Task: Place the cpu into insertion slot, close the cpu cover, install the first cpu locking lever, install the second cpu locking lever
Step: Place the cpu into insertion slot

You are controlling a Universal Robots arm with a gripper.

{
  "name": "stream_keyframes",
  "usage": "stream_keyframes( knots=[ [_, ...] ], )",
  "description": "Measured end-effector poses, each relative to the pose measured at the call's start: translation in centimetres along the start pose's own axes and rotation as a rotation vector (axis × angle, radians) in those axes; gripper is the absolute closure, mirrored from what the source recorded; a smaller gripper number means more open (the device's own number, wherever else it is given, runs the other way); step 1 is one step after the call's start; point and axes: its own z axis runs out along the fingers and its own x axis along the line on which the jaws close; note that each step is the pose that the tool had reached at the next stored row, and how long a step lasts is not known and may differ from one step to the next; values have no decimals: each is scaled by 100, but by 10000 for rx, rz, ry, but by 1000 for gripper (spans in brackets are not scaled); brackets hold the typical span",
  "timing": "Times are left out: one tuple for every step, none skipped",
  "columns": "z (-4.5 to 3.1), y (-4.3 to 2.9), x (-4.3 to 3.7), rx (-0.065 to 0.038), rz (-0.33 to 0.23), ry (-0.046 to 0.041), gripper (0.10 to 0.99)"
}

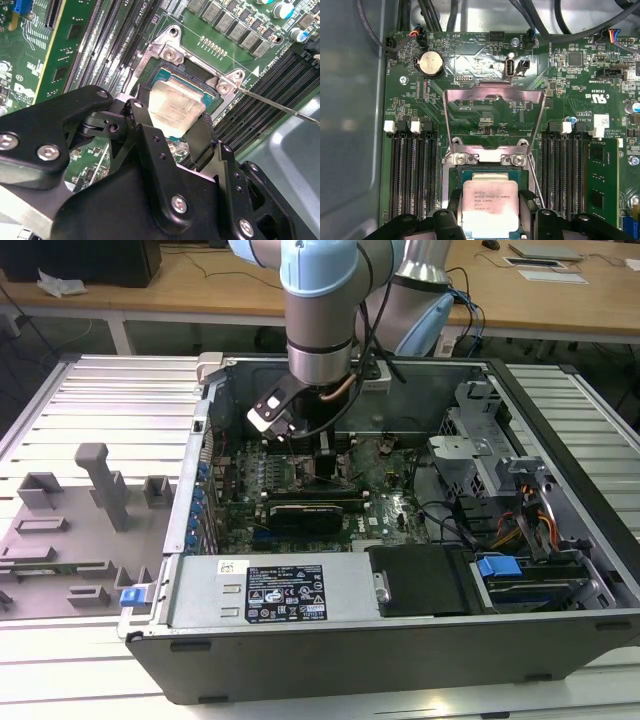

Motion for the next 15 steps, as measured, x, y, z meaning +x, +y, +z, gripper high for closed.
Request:
stream_keyframes(
  knots=[
    [2, -1, 0, 1, 0, -2, 545],
    [2, -1, 0, 2, 0, -4, 545],
    [3, -1, 0, 2, 0, -3, 545],
    [4, 0, 0, 0, 0, -1, 545],
    [4, 0, 0, 0, 0, 0, 545],
    [4, -1, 0, 0, 1, -1, 545],
    [4, -1, 0, 0, 0, -1, 545],
    [4, 0, 0, 0, 0, 0, 545],
    [4, -1, 0, 0, 0, 0, 533],
    [4, -1, 0, 1, 0, -1, 471],
    [4, -1, 0, 1, 0, -1, 471],
    [5, -1, 0, -4, 6, 68, 471],
    [4, -1, 1, -4, 13, 139, 471],
    [4, -1, 1, -7, 14, 143, 471],
    [2, 0, 1, -7, 13, 147, 471]
  ],
)
